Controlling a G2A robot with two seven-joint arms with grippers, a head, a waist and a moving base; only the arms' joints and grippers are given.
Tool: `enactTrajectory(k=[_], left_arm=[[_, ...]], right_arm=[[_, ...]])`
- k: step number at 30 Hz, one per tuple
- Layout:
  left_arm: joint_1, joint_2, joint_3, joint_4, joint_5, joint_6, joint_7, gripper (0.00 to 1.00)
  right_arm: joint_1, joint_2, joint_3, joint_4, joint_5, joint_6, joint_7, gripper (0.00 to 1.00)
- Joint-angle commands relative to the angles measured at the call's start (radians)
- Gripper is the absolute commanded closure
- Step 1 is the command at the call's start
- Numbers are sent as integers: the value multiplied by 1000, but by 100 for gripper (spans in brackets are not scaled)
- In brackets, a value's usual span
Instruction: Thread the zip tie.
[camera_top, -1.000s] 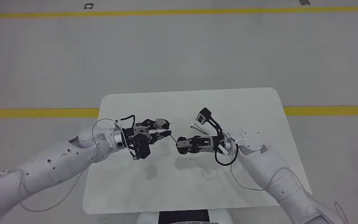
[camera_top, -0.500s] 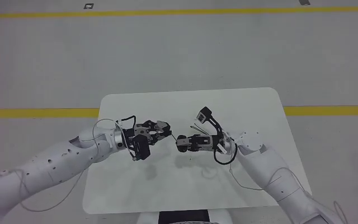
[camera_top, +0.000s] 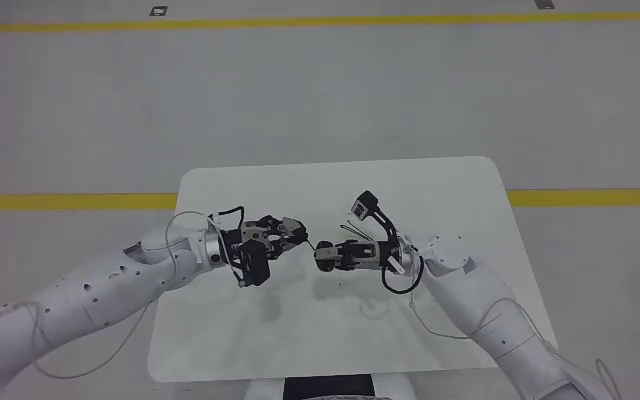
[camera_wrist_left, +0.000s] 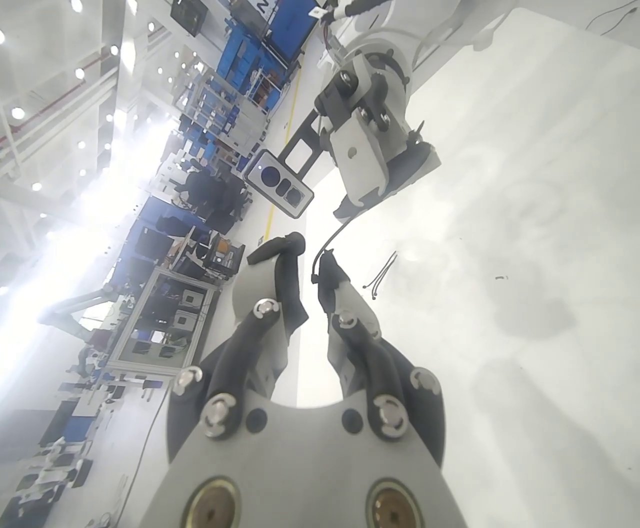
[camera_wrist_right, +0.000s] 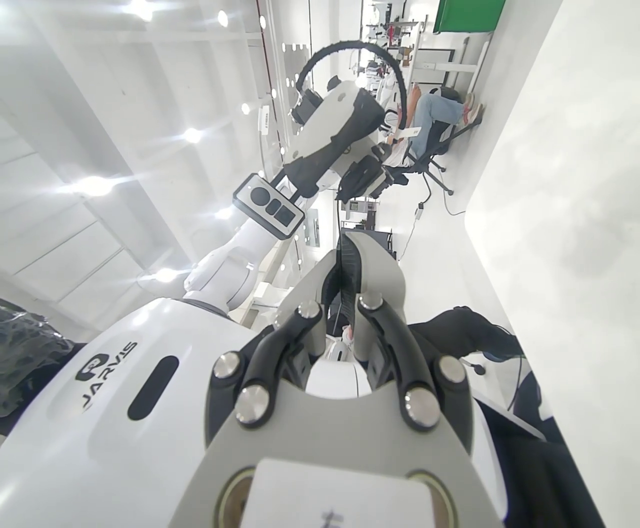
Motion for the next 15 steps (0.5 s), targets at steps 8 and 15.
enactTrajectory(k=[8, 15], left_arm=[[1, 1, 0, -1, 0, -7, 3, 96], [0, 0, 0, -2, 0, -15, 0, 100]], right_arm=[[1, -3, -1, 5, 5, -4, 4, 100], [4, -5, -2, 9, 7, -1, 5, 100]])
